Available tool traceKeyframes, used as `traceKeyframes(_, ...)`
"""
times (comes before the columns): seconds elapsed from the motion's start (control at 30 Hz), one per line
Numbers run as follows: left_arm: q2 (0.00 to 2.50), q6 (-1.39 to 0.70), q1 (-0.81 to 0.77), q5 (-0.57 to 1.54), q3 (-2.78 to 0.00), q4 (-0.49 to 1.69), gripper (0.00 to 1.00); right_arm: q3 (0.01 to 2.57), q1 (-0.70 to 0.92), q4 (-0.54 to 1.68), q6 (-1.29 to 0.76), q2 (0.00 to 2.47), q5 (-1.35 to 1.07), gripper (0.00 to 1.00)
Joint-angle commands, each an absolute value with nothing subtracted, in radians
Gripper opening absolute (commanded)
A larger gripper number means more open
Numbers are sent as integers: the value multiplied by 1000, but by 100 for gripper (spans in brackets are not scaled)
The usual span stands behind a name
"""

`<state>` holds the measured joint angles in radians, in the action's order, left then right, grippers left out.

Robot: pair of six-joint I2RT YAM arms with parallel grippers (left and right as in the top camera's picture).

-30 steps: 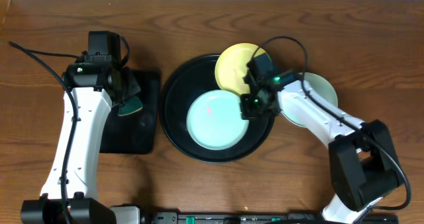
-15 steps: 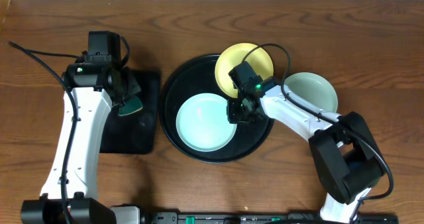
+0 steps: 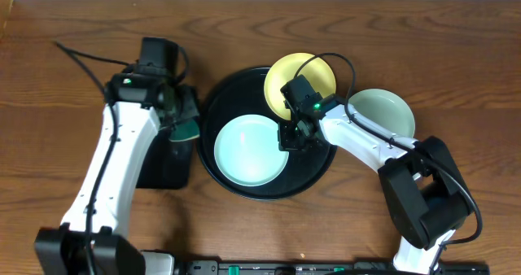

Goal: Clean dirty plates on tray and stack at the side
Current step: 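Bring the sponge with the left gripper onto the second mint plate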

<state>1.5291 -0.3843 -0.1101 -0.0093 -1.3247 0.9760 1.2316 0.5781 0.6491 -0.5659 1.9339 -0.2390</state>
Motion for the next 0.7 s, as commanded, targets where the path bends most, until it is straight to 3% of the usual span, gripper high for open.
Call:
traceKeyframes(0.0,1576,-379,-149,44,-1316,974,7,1247,573,646,-565,1950,-248,1)
traceKeyframes(0.33,1711,-500,-301,72,-1275,963,7,1247,573,646,-571,1950,-248,1)
traceKeyframes(0.67,1771,-575,-379,71,-1178,793,7,1247,573,646,-570,1950,-248,1)
